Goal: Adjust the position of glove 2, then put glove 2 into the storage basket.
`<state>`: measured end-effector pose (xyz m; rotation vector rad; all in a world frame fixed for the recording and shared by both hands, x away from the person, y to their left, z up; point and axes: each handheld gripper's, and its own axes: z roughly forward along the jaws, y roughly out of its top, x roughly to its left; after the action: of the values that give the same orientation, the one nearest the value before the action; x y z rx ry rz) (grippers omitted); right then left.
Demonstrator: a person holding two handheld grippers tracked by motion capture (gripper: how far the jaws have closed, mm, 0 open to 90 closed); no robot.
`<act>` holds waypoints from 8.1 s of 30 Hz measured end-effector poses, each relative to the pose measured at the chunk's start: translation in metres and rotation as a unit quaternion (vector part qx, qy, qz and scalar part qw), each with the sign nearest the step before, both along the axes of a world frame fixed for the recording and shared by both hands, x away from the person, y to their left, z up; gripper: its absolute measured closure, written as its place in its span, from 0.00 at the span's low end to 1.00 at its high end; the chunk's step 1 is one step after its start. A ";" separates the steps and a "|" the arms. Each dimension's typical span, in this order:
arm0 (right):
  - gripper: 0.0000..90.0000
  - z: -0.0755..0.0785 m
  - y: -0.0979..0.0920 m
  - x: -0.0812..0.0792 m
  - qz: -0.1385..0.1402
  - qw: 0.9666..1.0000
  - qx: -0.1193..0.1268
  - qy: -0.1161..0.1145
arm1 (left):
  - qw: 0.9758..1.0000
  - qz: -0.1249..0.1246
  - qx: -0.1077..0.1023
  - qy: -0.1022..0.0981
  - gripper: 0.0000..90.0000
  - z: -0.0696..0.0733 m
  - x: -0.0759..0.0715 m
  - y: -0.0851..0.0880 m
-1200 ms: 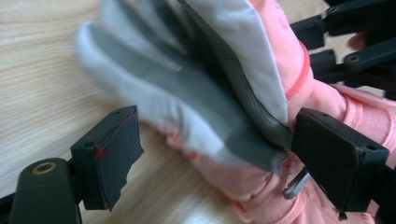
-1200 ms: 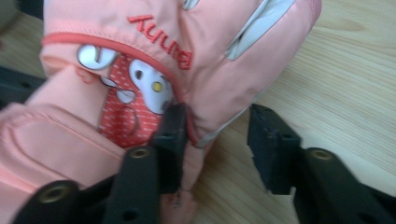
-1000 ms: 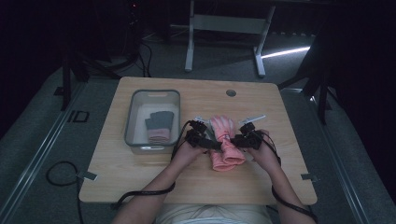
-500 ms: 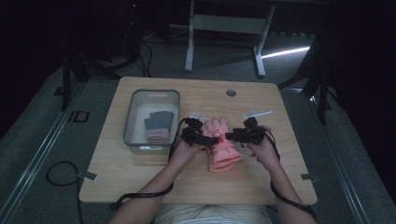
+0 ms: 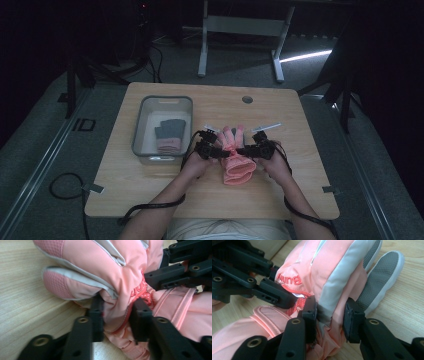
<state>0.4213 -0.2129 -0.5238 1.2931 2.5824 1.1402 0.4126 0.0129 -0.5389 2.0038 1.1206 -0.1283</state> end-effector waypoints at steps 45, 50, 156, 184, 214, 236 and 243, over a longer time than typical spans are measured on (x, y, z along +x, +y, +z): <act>0.77 0.101 0.075 0.007 0.055 0.994 0.052 -0.084 | 0.992 0.057 0.059 -0.097 0.85 0.120 -0.016 0.079; 0.77 0.108 0.100 0.014 0.069 0.992 0.052 -0.087 | 0.989 0.080 0.070 -0.101 0.85 0.128 -0.017 0.102; 0.22 0.089 0.113 0.021 0.132 0.984 0.043 -0.116 | 0.981 0.050 0.067 -0.176 0.04 0.117 -0.052 0.102; 0.20 0.040 0.058 -0.009 0.118 0.984 0.031 -0.127 | 0.976 -0.046 0.025 -0.212 0.02 0.075 -0.091 0.055; 0.18 -0.015 0.017 -0.026 0.087 0.990 -0.016 -0.110 | 0.974 -0.097 0.049 -0.201 0.02 0.009 -0.104 0.019; 0.15 -0.034 -0.027 -0.018 -0.064 0.986 -0.075 -0.134 | 0.970 -0.086 0.080 -0.213 0.02 -0.010 -0.107 0.016; 0.15 -0.039 -0.039 -0.019 -0.084 0.983 -0.087 -0.136 | 0.969 -0.071 0.084 -0.223 0.01 -0.011 -0.108 0.019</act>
<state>0.4025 -0.2518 -0.5624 1.1968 2.2741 0.9612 0.3047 0.0320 -0.5502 2.1201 0.7185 0.3400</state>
